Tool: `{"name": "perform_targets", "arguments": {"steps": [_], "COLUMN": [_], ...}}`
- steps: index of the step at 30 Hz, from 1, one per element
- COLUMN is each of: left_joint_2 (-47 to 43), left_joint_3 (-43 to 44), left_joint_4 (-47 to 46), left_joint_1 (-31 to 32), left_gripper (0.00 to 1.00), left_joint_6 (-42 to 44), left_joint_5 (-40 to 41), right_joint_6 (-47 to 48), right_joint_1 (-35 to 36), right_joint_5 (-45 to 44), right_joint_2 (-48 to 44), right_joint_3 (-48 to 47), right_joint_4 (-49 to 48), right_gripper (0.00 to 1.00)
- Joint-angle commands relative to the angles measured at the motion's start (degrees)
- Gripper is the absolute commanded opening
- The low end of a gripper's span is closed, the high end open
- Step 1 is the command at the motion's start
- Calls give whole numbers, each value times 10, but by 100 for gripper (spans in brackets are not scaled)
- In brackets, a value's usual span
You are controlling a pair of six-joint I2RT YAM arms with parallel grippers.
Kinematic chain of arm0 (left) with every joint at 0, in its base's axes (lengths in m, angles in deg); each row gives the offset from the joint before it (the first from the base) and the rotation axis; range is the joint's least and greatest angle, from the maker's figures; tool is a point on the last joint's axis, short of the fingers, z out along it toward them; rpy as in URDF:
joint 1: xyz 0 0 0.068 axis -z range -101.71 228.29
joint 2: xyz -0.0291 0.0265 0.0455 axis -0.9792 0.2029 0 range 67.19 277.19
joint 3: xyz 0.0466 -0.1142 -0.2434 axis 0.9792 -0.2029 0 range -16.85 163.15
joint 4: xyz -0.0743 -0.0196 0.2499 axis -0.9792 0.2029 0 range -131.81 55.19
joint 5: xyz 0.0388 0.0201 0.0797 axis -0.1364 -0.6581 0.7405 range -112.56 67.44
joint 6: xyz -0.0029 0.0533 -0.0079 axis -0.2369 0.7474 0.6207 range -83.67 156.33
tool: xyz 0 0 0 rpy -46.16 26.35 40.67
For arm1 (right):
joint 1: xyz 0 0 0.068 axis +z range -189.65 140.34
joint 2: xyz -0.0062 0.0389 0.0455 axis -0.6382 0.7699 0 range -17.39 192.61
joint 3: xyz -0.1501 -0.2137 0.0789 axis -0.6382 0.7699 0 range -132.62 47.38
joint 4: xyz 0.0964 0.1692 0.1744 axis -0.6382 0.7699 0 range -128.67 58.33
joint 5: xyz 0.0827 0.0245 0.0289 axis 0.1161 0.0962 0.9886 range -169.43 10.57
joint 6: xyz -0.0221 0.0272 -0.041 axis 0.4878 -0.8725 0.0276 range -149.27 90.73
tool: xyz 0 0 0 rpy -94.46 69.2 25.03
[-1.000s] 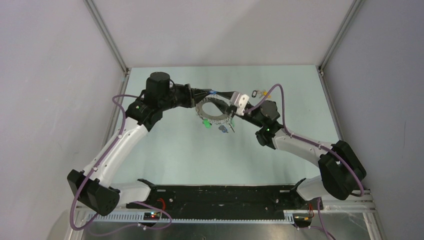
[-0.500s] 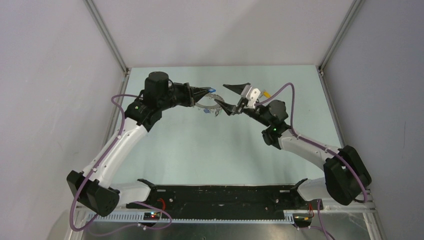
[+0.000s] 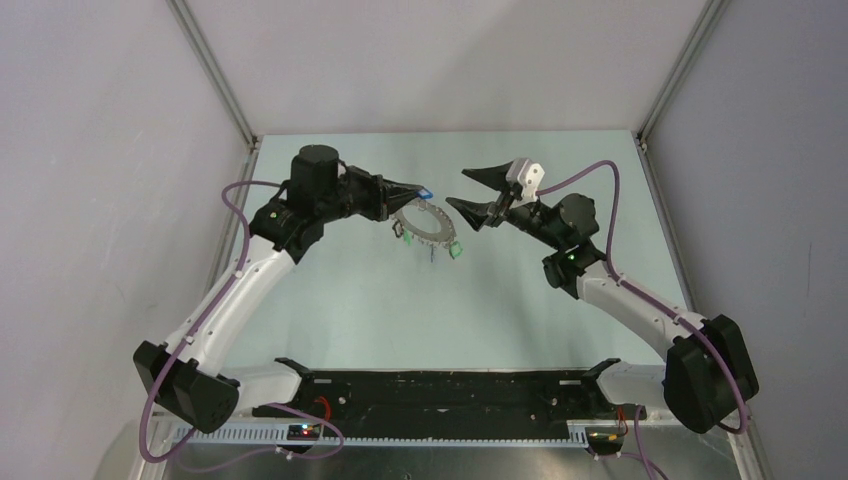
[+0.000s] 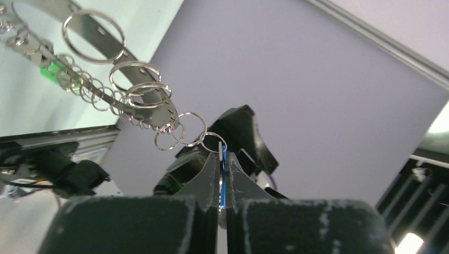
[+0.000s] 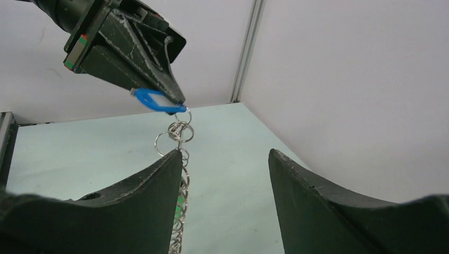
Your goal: Remove the keys from the keyring
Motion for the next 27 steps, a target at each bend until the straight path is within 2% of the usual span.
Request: {"name": "perform_targets", "arguments": {"steps": [1,5,11,17,22,27], "left_joint_2": [-15,-25,-36,-46,-41,-31], "left_joint_3": [23,15,2,15,31,51], "left_joint_4": [48,79,85,84,84,84], "left_joint_1": [-3,-4,-3,-4,-4,-4], "left_gripper": [0,0,0,0,0,0], "left_joint_6": [80,112,109,72,34,8], "left_joint_5": [-13,-9,-4,33,51,63], "right_joint_6": [-15,-18,-19,-89,-3,32], "right_joint_1": [-11,-15,-15,0,74,115], "right_joint_5": [20,39,74,49,-34,-44], "right_joint_2": [-26,-29,-25,-36,-72,-71], "right_joint_3": [-2,-2,3,23,40,73], "right_joint_4": [21,26,24,-5,51,2], "right_gripper": [65,64,57,53,52,46]}}
